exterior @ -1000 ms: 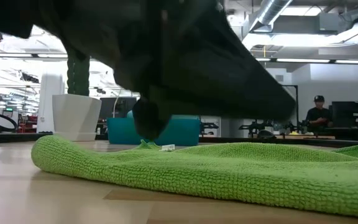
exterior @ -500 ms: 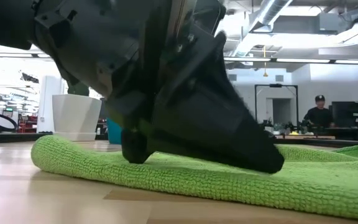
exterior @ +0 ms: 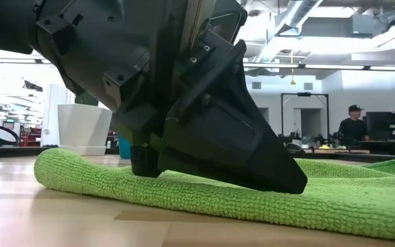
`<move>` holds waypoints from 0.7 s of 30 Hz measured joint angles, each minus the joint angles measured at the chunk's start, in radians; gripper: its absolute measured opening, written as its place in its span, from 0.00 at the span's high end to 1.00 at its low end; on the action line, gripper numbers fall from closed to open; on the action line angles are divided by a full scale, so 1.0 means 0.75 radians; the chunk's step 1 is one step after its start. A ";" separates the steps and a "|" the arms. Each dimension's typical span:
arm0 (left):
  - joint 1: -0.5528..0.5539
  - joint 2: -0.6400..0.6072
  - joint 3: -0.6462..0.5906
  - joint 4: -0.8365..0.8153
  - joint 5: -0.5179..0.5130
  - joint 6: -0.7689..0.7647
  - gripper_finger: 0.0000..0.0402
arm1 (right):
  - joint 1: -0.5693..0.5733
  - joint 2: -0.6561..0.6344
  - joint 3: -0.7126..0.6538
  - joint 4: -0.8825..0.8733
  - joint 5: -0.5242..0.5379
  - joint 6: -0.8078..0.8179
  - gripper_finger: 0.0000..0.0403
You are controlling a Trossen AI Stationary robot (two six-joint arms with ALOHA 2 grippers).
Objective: Fold microfiber towels
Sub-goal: Fold the green towel
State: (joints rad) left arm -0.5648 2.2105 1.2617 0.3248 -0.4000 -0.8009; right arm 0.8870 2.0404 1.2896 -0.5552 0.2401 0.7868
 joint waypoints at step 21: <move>0.010 -0.016 0.000 -0.014 0.050 -0.078 1.00 | -0.217 0.007 0.270 -0.160 -0.048 -0.704 0.94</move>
State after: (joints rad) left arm -0.5571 2.1982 1.2617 0.3146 -0.3621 -0.8592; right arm 0.7245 2.0457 1.4922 -0.6750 0.2042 0.2590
